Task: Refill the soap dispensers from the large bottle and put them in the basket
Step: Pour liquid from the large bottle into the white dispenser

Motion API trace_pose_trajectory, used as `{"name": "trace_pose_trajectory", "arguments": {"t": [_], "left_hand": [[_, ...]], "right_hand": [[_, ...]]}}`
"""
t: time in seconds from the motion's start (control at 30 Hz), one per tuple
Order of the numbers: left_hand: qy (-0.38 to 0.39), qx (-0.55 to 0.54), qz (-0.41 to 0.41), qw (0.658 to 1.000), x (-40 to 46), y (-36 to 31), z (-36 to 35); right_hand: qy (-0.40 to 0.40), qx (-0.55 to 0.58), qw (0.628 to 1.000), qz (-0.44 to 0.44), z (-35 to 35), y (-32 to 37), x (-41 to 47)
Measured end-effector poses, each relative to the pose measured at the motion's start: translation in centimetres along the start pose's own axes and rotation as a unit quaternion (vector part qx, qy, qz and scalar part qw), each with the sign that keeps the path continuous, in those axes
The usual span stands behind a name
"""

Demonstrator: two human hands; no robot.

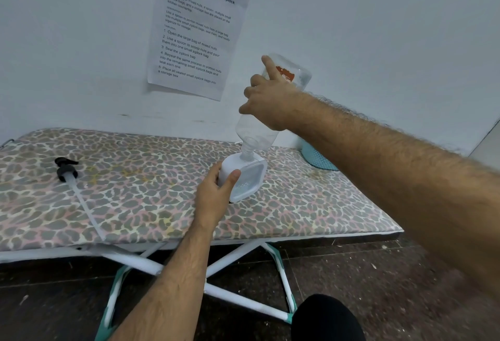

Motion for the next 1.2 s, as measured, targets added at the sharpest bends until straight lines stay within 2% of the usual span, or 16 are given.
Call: {"name": "trace_pose_trajectory", "arguments": {"t": [1.2], "left_hand": [[-0.004,0.004,0.003,1.0,-0.09,-0.1,-0.02]], "right_hand": [[-0.014,-0.011,1.0,0.016,0.08,0.06,0.16]]}}
Point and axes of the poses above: each hand's wrist, its own x-axis towards the middle knuckle, its own z-axis out of the back of the hand, y = z × x, the point moved 3 cm from there along x, towards the middle knuckle, and after that the axes turned 4 degrees about -y, right-handed, at the moved point
